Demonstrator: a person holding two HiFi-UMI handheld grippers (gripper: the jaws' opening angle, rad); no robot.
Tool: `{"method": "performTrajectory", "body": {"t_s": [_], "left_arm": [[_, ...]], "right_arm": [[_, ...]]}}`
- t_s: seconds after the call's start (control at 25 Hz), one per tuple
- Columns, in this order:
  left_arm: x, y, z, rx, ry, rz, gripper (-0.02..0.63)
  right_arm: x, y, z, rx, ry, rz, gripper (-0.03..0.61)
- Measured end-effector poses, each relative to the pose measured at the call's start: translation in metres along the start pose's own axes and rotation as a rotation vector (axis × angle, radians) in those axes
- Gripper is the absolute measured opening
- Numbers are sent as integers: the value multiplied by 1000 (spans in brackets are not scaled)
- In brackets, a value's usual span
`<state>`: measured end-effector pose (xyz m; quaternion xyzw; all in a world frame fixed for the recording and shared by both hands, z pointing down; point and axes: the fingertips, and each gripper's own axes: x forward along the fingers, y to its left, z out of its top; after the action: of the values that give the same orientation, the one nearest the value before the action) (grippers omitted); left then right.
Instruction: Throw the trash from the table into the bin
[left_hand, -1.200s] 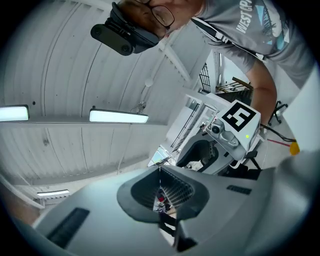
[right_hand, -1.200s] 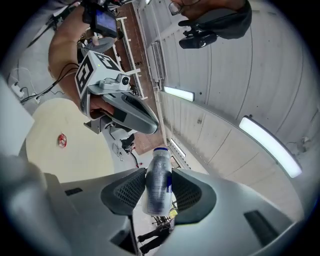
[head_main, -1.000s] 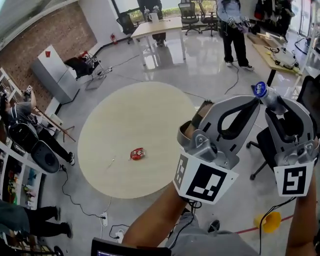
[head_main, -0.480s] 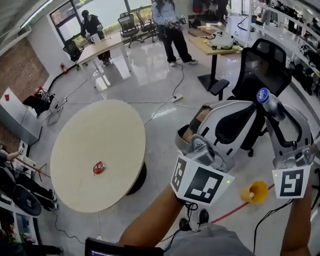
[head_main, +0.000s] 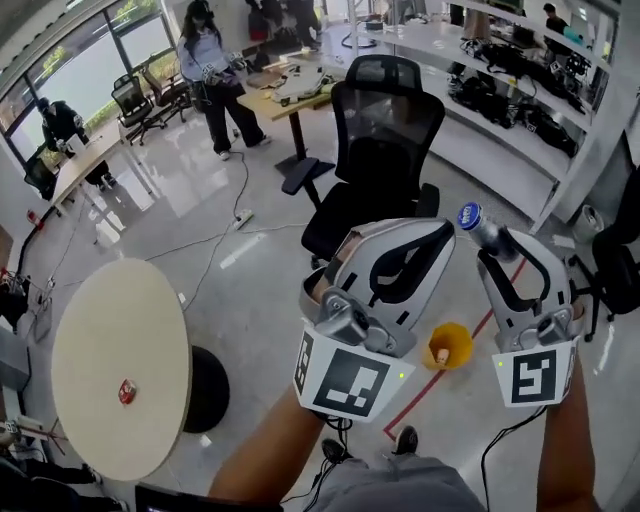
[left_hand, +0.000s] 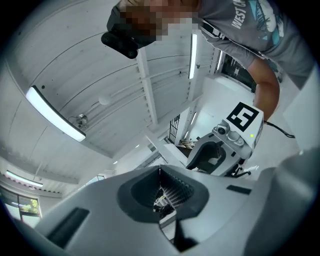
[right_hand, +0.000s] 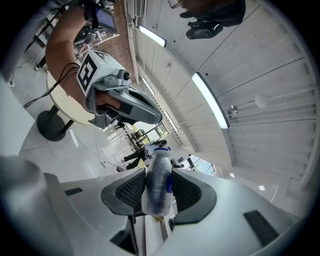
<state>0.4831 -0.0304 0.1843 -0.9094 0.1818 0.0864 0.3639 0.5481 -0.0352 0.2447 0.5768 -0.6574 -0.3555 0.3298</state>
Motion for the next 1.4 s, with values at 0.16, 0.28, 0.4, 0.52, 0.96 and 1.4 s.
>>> {"method": "performTrajectory", "body": {"t_s": [0.16, 0.28, 0.4, 0.52, 0.96, 1.4], "left_arm": [[77, -65, -1, -40, -17, -41, 44], [124, -113, -6, -54, -10, -82, 44], [157, -145, -9, -61, -3, -109, 44], [180, -165, -15, -69, 11, -123, 44], [196, -182, -33, -72, 52, -136, 44], [180, -170, -32, -72, 68, -100, 44]], "right_arm": [[-43, -17, -95, 35, 79, 19, 165], [-65, -15, -166, 87, 120, 46, 166], [-79, -12, -217, 128, 152, 65, 166], [-84, -5, -258, 150, 183, 97, 166], [-80, 24, -316, 255, 233, 185, 166], [-77, -2, -277, 177, 153, 114, 9]]}}
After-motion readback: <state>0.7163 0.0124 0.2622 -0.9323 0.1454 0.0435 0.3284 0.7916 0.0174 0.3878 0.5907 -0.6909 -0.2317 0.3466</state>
